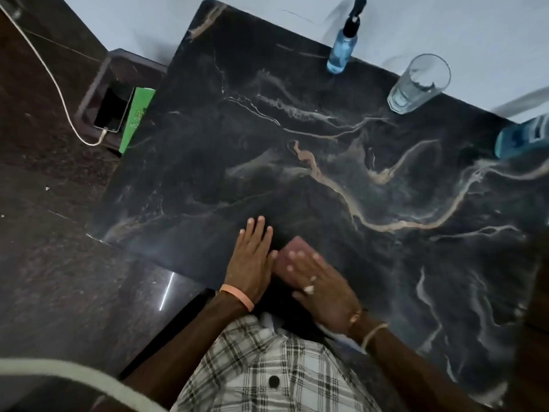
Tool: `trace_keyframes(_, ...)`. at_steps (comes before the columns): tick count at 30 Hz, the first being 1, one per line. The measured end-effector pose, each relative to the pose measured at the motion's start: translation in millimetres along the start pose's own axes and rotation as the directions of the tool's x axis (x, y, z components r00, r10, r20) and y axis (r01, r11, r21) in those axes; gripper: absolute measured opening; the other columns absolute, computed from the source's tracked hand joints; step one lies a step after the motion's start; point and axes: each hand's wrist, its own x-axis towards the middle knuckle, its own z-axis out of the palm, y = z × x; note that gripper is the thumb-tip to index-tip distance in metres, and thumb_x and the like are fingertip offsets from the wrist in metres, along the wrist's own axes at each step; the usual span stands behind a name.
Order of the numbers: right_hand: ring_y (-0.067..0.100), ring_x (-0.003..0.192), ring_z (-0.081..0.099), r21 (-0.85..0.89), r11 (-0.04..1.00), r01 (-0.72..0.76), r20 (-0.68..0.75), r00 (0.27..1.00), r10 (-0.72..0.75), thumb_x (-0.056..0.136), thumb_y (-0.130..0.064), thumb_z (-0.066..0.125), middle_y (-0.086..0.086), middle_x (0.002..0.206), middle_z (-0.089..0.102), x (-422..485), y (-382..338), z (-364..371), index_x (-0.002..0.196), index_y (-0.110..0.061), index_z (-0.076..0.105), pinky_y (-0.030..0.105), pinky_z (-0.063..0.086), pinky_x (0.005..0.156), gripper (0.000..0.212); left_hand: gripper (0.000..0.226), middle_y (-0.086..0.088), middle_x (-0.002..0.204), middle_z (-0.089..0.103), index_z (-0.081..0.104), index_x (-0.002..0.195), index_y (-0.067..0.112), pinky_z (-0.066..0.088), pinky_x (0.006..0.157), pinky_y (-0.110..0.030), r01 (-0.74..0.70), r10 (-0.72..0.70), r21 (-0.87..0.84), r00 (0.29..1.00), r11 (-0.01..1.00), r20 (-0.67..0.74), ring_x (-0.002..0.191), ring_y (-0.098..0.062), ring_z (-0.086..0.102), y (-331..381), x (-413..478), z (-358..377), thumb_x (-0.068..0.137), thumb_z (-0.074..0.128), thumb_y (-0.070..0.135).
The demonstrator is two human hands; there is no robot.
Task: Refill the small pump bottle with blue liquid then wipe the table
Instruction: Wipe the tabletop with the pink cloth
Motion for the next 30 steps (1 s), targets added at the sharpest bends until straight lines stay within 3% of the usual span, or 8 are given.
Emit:
trace_keyframes(4,0.03,0.149,0.02,0.122,0.87,-0.478,-0.113,0.864,0.49,0.098,-0.038,0.042,0.017,0.159,0.025,-58.9,45.1,-0.1,0.141,-0.001,0.048,0.053,0.023,0.117,0.057,0.055,-0.01,0.163,0.013,0.032,0.151,0.005,0.0,0.123,-0.037,0.023,-0.023,-0.001,0.999,1.0,-0.035,0.15,-0.022,0.0,16.9,-14.6,16.3,0.104,0.048,0.027)
trace_keyframes(7,0.035,0.149,0.014,0.104,0.76,-0.641,-0.103,0.754,0.649,0.095,-0.041,0.034,0.024,0.158,0.021,-30.3,19.9,2.4,0.146,0.004,0.038,0.052,0.015,0.12,0.068,0.053,-0.009,0.162,0.022,0.036,0.15,0.004,0.003,0.124,-0.035,0.079,-0.084,-0.079,0.994,0.994,-0.066,0.151,-0.018,0.006,22.6,-19.0,18.7,0.104,0.048,0.026)
trace_keyframes(12,0.032,0.151,-0.002,-0.032,0.982,-0.187,-0.038,0.982,0.185,0.096,-0.042,0.034,0.018,0.162,0.011,50.5,-43.1,1.1,0.155,-0.007,0.015,0.05,0.01,0.121,0.072,0.045,-0.01,0.157,0.035,0.044,0.146,0.003,0.015,0.123,-0.027,0.166,-0.218,-0.314,0.966,0.935,-0.138,0.148,-0.018,0.025,14.3,-23.0,-0.7,0.104,0.047,0.021)
trace_keyframes(16,0.035,0.15,-0.011,-0.122,0.98,0.159,0.061,0.986,-0.153,0.096,-0.044,0.019,0.018,0.163,-0.003,115.6,-68.9,-5.7,0.156,-0.008,0.004,0.051,0.002,0.121,0.072,0.048,-0.01,0.154,0.042,0.051,0.143,0.005,0.02,0.12,-0.024,0.305,-0.423,-0.41,0.875,0.859,-0.236,0.144,-0.014,0.03,-15.4,-28.0,-28.2,0.105,0.039,0.031)
trace_keyframes(20,0.033,0.15,-0.011,-0.085,0.958,0.275,0.157,0.953,-0.26,0.102,-0.047,0.022,0.019,0.162,-0.004,119.9,-74.8,-6.0,0.156,-0.005,0.005,0.05,0.006,0.121,0.071,0.055,-0.009,0.154,0.041,0.05,0.142,0.004,0.022,0.118,-0.02,0.302,-0.407,-0.403,0.89,0.864,-0.205,0.145,-0.018,0.035,-41.4,-39.9,-44.5,0.104,0.034,0.04)
trace_keyframes(23,0.032,0.15,-0.012,-0.147,0.917,0.371,0.174,0.922,-0.346,0.102,-0.046,0.021,0.016,0.162,-0.002,160.7,-75.3,-15.1,0.156,-0.009,0.011,0.049,0.0,0.122,0.066,0.05,-0.01,0.159,0.03,0.046,0.144,0.002,0.02,0.122,-0.034,0.263,-0.357,-0.352,0.903,0.898,-0.237,0.15,-0.023,0.023,-63.5,-34.4,-49.7,0.106,0.038,0.034)
trace_keyframes(27,0.034,0.148,-0.019,-0.281,0.918,0.279,0.098,0.96,-0.262,0.1,-0.035,0.017,0.015,0.161,-0.018,270.4,-103.5,-31.6,0.155,-0.009,-0.01,0.049,-0.003,0.12,0.067,0.05,-0.011,0.164,0.018,0.033,0.151,0.001,0.015,0.125,-0.035,0.412,-0.547,-0.408,0.781,0.815,-0.302,0.153,-0.023,0.014,-105.4,2.1,-83.8,0.107,0.037,0.025)
trace_keyframes(30,0.036,0.148,-0.019,-0.246,0.946,0.213,0.098,0.976,-0.194,0.096,-0.04,0.016,0.018,0.161,-0.02,306.3,-117.1,-37.6,0.154,-0.008,-0.016,0.05,0.0,0.12,0.073,0.048,-0.014,0.161,0.029,0.041,0.148,0.004,0.013,0.119,-0.02,0.491,-0.592,-0.352,0.75,0.797,-0.296,0.15,-0.025,0.026,-123.1,26.2,-111.0,0.107,0.037,0.029)
